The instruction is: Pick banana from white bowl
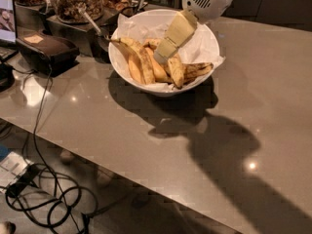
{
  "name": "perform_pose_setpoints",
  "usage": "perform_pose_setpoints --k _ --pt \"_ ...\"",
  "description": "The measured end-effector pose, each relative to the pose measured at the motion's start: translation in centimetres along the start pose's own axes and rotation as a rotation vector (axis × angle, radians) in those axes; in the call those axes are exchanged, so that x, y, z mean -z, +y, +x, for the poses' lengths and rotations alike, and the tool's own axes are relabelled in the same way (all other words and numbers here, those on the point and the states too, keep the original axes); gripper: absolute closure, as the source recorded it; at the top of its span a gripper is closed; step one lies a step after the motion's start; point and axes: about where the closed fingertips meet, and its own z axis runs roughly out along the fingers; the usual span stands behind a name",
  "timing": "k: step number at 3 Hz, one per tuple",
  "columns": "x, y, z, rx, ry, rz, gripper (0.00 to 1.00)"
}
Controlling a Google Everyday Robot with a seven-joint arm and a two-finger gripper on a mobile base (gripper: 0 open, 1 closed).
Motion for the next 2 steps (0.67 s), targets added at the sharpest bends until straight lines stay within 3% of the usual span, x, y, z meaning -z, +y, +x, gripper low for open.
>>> perform_pose_setpoints --k 2 --pt "-1.68 -1.05 -0.67 -0.058 0.058 0.01 0.22"
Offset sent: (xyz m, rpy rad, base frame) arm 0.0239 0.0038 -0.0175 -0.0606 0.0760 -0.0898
